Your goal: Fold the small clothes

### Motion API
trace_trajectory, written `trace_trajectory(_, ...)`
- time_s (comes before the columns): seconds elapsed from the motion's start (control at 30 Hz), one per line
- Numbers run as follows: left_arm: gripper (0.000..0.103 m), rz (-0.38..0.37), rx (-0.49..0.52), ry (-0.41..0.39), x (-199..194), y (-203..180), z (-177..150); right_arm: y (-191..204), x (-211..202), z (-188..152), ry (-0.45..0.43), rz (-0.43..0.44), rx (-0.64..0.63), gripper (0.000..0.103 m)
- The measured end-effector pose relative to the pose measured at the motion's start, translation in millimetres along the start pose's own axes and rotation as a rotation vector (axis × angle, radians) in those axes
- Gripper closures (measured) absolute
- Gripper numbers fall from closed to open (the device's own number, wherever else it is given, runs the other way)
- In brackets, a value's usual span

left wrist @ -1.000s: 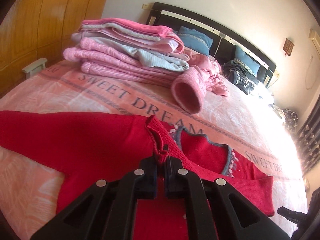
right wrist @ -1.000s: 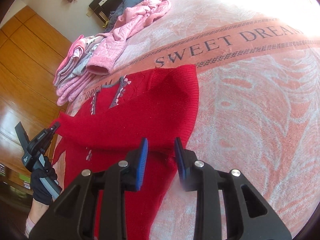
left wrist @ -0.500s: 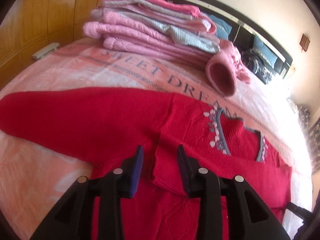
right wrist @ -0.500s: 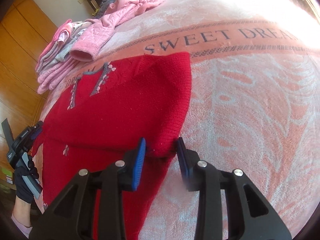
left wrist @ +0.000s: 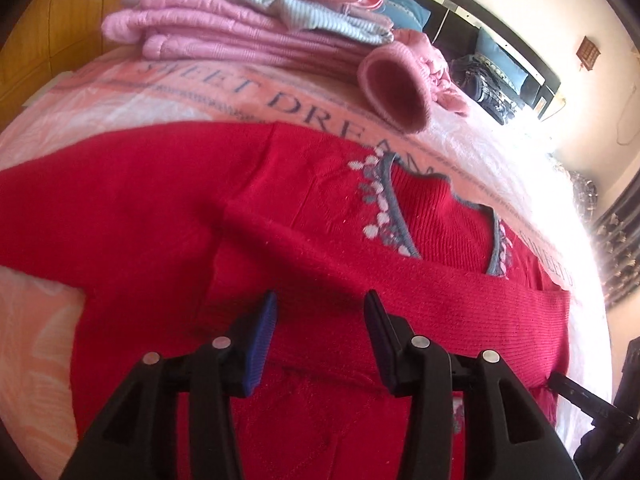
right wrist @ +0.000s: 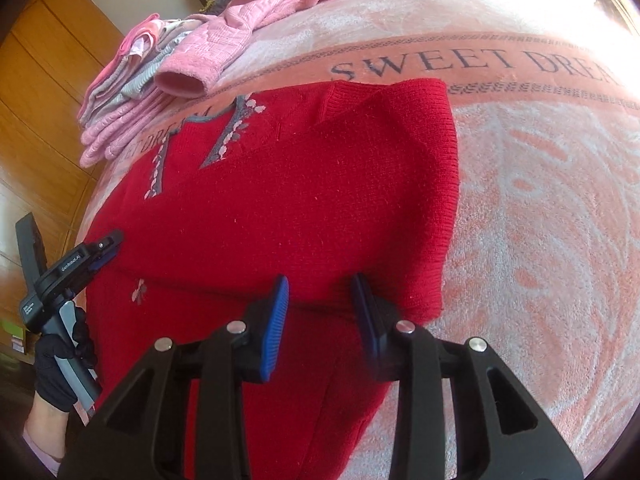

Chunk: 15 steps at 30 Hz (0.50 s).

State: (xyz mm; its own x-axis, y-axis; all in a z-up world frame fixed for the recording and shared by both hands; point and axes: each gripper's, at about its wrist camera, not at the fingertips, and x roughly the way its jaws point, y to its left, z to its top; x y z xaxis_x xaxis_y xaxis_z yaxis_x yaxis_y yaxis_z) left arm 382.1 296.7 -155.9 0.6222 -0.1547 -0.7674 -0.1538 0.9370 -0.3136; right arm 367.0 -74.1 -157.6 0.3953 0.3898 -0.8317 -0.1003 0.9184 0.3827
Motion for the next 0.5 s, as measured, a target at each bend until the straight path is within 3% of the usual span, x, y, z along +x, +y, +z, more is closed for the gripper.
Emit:
trace_trajectory(0.1, 0.057, 0.009, 0.032, 0.015, 0.3, -3.6, 0.7, -1.6, 1.2, 0.5, 0.004, 0.004, 0.018, 0.069)
trace_trajectory(0.27, 0.057, -0.037, -0.016, 0.012, -8.2, 6.4, 2.4, 2.4, -1.1, 2.9, 0.005, -0.004, 0.026, 0.064)
trace_trajectory(0.33, 0.057, -0.028, -0.027, -0.003, -20.7, 12.0, 5.6, 9.0, -9.1, 3.8, -0.016, 0.008, 0.033, 0.054)
trace_trajectory(0.5, 0.055, 0.002, -0.088, -0.056, -71.2, 58.5, 16.2, 51.3, -21.7, 0.3, 0.004, 0.015, -0.05, 0.053)
